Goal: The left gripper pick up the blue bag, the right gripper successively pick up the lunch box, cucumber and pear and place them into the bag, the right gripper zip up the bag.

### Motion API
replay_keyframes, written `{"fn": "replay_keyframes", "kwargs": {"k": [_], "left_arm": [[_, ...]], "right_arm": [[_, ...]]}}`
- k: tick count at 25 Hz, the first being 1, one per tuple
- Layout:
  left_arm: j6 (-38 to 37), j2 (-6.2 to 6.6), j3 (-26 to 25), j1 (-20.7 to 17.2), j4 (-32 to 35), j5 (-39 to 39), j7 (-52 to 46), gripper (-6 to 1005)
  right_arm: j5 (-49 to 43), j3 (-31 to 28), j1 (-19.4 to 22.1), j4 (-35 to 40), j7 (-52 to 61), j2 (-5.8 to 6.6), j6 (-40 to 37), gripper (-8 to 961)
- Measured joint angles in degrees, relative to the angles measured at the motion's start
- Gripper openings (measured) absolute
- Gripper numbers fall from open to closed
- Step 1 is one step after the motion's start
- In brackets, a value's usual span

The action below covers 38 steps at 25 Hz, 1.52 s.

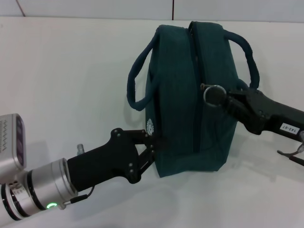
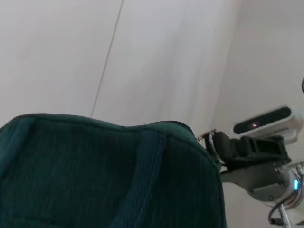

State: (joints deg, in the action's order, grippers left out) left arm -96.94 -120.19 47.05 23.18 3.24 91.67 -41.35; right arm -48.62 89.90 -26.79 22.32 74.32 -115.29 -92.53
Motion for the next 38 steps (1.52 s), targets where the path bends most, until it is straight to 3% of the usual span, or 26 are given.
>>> {"fn": "replay_keyframes", "kwargs": {"k": [13,23,38], "left_arm": [[0.0,-0.04,0.6,-0.3,-0.3,-0.3,0.8,57],[-0.6,-0.01,0.6,0.0,-0.2,-0.5,-1.0,136],[-0.6,0.09,0.5,0.2,0.0,-1.0,-1.7,160]], "right_arm": [[-4.8,-0.2,-0.6,0.0,3.5,0.46,1.5,14],[-7.2,-0.6,0.3,0.5,3.8,2.02,1.9,15],[-7.0,-4.7,2.1,1.5,-0.6,1.48,0.5,16]]}}
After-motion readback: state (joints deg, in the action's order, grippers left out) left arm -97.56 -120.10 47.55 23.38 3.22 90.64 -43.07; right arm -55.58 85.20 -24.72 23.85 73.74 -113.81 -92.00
